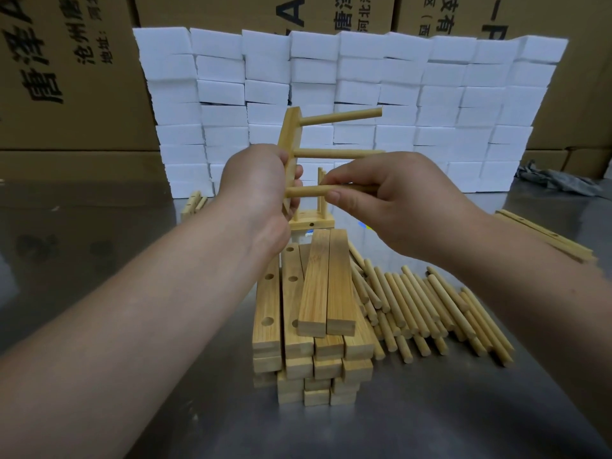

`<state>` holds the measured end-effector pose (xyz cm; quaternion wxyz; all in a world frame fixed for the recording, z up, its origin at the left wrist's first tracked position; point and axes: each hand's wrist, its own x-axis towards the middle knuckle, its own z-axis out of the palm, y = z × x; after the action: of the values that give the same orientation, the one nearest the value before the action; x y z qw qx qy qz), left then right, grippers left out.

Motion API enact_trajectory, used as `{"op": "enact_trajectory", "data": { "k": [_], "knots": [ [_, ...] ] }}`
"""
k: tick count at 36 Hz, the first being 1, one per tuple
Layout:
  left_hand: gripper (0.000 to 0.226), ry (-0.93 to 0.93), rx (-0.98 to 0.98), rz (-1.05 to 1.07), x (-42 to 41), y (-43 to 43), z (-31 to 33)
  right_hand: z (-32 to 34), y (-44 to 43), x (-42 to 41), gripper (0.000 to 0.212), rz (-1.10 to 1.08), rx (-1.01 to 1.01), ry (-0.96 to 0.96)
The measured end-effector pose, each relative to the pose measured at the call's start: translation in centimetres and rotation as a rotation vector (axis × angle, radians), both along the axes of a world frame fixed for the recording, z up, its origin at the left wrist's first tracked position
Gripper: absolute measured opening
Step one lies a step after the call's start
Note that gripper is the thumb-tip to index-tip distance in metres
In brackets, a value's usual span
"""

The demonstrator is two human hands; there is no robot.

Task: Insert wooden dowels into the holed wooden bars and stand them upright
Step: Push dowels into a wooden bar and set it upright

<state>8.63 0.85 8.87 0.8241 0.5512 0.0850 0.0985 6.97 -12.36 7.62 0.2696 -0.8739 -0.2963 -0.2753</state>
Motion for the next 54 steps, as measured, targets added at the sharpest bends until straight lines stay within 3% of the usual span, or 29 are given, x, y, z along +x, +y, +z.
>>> {"op": "enact_trajectory", "data": {
  "k": [12, 19, 26, 31, 37, 44, 47, 50, 54],
  "knots": [
    [0.019, 0.001, -0.013, 0.008, 0.4, -0.2, -0.3, -0.1, 0.3, -0.3, 0.013, 0.045, 0.117, 0.100],
    [0.021, -0.060, 0.007, 0.006, 0.2, -0.4, -0.5, 0.3, 0.2, -0.4, 0.025, 0.022, 0.272, 0.262],
    [0.018, -0.149, 0.008, -0.053, 0.1, 0.1, 0.5, 1.1, 0.3, -0.5, 0.030, 0.017, 0.336, 0.209],
    [0.020, -0.222, 0.416, -0.028, 0.7, 0.5, 0.1, 1.3, 0.1, -0.3, 0.026, -0.001, 0.278, 0.158],
    [0.016, -0.269, 0.721, -0.108, 1.2, 0.9, -0.4, 1.4, -0.7, 0.4, 0.028, -0.087, 0.320, 0.095],
    [0.029, -0.266, 0.522, -0.120, 1.7, -0.1, -1.5, 0.8, -0.5, 0.7, 0.030, -0.144, 0.307, 0.103],
    [0.035, -0.399, 0.580, -0.079, 1.5, 0.3, -1.3, 1.3, -0.8, 0.6, 0.031, -0.119, 0.376, 0.074],
    [0.024, -0.450, 0.610, -0.097, 1.2, 0.5, -1.1, 1.5, -0.9, 0.6, 0.033, -0.100, 0.361, 0.028],
    [0.021, -0.331, 0.300, -0.230, 1.0, 0.3, -0.5, 1.3, -0.9, 0.5, 0.023, -0.085, 0.296, 0.014]
  ]
}}
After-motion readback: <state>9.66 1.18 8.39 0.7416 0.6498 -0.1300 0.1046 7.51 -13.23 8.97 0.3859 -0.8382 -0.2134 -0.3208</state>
